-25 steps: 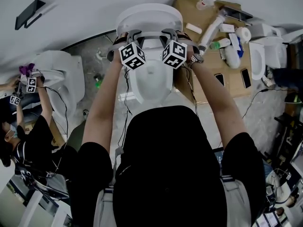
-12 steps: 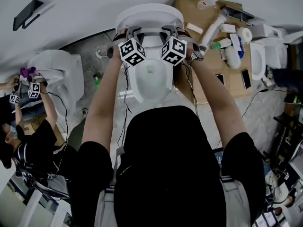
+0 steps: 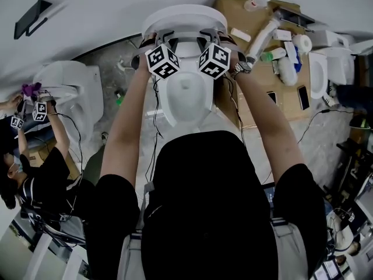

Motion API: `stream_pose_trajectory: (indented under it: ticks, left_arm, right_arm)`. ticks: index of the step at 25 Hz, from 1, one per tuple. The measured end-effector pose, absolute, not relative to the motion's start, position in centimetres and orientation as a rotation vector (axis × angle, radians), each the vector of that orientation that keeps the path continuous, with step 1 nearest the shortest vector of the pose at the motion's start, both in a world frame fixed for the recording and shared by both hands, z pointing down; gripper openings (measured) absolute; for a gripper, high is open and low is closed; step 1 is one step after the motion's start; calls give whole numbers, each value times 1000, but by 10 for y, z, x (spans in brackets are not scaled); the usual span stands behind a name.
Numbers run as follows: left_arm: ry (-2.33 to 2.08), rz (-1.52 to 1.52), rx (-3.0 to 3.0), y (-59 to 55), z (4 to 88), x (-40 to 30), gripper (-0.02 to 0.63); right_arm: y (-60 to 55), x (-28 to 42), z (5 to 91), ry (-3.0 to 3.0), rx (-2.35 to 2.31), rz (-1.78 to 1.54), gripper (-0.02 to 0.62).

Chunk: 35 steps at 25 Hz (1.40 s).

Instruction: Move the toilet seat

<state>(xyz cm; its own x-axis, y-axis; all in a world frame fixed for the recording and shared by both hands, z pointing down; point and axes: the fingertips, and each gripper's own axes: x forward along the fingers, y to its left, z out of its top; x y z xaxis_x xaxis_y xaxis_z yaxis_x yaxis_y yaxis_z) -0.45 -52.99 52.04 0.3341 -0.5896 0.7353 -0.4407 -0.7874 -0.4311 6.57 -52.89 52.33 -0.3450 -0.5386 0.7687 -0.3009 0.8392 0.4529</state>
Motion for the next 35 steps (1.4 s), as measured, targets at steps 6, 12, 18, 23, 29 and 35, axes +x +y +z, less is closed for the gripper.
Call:
stream_pose_trajectory:
  ticks: [6,12,18,23,29,35]
  left_arm:
    - [955,-1433,-2444,-531,521,-4,94]
    - [963,-1434,-2454,-531,522,-3,95]
    - [956,-1428,-2505,-531,524,-1,98]
    - [943,-1409,-2577,-523,524,-3,146]
    - [1102,-1257,-2624,-521,507,-6,179]
    - [1326,-1007,-2718,-506,476,-7,184]
  right_arm:
    - [-530,66,524,-1959,628,-283,81]
    - [-530,67,525,-1969,624,-285,81]
    - [-530,69,526,-1976,585,-262,86]
    - [-525,65,522,-1984,586,-241,127]
    - [-526,71,496,-2104,722,-147,206]
    - [-511,77,467,-2215,873,-48,206]
